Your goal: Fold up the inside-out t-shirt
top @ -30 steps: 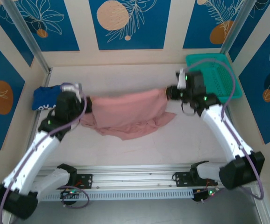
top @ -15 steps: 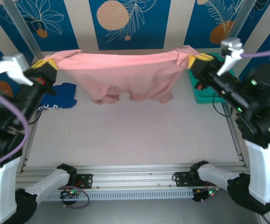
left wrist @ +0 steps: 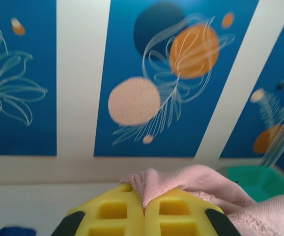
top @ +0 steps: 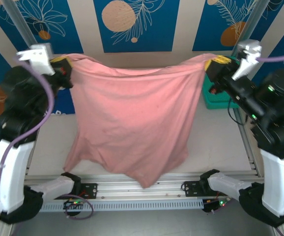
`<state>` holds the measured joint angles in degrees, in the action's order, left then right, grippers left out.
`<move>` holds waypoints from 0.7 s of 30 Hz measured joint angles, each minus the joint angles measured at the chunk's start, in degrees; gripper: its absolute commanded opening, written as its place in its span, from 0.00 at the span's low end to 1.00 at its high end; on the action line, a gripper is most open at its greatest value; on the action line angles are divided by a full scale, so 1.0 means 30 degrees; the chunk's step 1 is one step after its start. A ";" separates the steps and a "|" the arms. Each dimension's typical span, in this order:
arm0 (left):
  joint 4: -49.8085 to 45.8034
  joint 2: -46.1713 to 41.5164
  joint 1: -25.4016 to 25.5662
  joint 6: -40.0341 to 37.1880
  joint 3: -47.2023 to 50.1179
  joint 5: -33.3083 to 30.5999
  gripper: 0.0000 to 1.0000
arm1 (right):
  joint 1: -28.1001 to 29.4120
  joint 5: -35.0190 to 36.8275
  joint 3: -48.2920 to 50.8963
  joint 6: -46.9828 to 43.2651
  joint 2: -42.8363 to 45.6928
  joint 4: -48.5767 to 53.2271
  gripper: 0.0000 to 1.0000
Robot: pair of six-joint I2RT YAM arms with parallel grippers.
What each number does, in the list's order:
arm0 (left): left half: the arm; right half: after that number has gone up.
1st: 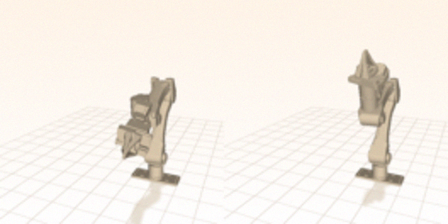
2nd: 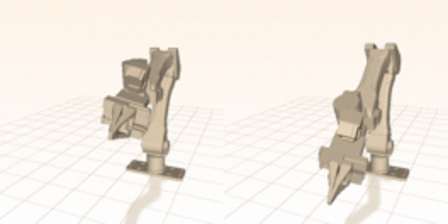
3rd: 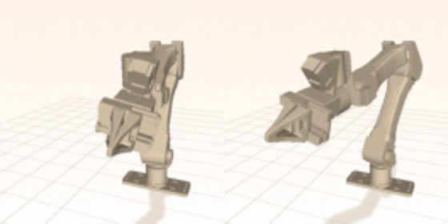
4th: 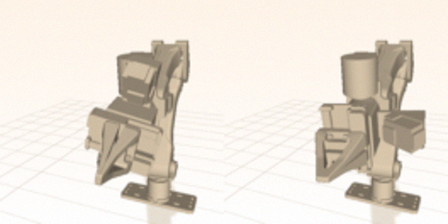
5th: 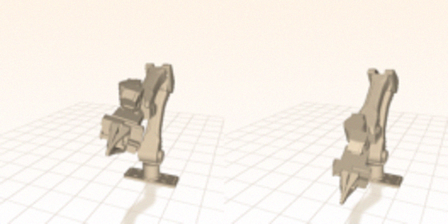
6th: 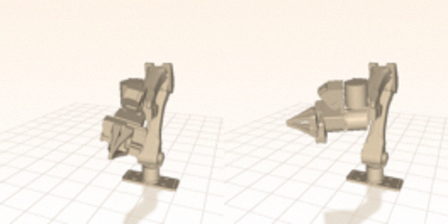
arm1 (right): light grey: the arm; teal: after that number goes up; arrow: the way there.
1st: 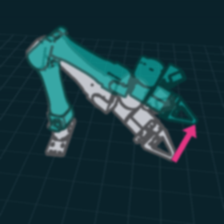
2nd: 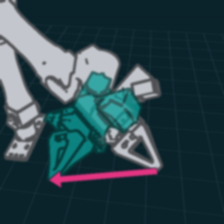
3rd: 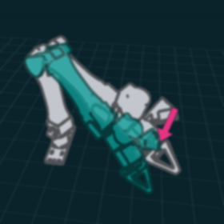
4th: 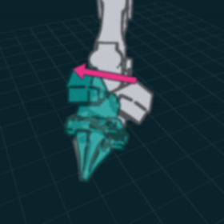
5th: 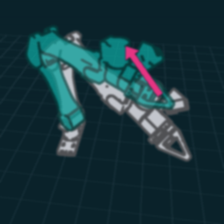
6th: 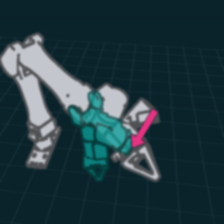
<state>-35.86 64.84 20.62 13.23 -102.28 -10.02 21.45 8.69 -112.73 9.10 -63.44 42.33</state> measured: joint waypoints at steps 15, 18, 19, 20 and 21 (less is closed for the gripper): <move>-0.0998 1.1198 -0.0175 -0.1115 -1.3814 0.0000 0.00 | -0.2856 -0.1698 -1.1941 0.0233 -1.1766 -0.0576 0.00; -0.0954 1.0258 -0.0189 -0.1115 -1.4280 0.0255 0.00 | -0.2871 -0.2091 -1.3107 0.0226 -1.1344 -0.0729 0.00; -0.0831 0.9624 -0.0197 -0.1115 -1.3712 0.0342 0.00 | -0.2878 -0.2229 -1.2954 0.0219 -1.0943 -0.0750 0.00; -0.0627 0.8859 -0.0211 -0.1115 -1.2750 0.0495 0.00 | -0.2878 -0.2361 -1.2495 0.0211 -1.0484 -0.0845 0.00; -0.0240 0.7664 -0.0219 -0.1100 -1.0979 0.0699 0.00 | -0.2892 -0.2521 -1.1511 0.0197 -0.9734 -0.0969 0.00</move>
<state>-36.58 87.83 19.97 9.93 -135.22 -7.92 12.78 1.13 -147.26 9.69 -92.64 39.42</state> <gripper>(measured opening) 0.046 0.065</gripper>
